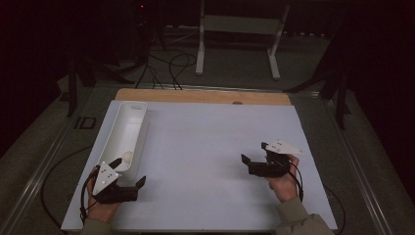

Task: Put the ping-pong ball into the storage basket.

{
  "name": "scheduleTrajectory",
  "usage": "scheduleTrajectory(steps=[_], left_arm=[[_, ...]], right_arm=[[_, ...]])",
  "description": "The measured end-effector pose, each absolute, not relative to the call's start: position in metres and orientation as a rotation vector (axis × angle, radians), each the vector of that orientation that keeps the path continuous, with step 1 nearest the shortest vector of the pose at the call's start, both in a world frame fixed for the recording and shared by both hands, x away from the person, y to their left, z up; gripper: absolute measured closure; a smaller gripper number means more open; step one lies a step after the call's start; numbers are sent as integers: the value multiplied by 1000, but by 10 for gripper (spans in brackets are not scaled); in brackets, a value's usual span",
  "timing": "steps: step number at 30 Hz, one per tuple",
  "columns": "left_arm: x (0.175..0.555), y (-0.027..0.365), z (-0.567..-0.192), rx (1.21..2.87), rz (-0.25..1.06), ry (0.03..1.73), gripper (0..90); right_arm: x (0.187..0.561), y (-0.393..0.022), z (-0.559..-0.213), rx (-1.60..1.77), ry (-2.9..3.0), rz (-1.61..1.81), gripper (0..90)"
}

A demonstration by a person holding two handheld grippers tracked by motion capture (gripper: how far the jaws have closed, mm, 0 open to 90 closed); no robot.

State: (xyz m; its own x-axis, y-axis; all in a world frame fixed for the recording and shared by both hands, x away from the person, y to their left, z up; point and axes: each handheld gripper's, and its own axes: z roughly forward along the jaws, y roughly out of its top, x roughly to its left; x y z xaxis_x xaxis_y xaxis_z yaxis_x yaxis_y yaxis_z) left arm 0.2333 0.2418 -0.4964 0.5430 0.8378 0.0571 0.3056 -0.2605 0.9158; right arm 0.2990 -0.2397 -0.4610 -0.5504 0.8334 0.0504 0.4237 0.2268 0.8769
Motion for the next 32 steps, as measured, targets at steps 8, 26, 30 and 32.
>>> scheduleTrajectory(steps=[8,26,30,32], left_arm=[[234,244,-496,1798,680,958,0],[235,250,-494,1758,698,981,0],[234,250,-494,1760,702,982,0],[234,250,-493,1760,704,983,0]], right_arm=[[276,-266,-473,1125,2000,1340,95],[236,-286,-492,1041,1911,1417,96],[234,-288,-493,1036,1897,1420,96],[234,-288,-492,1029,1893,1424,96]])
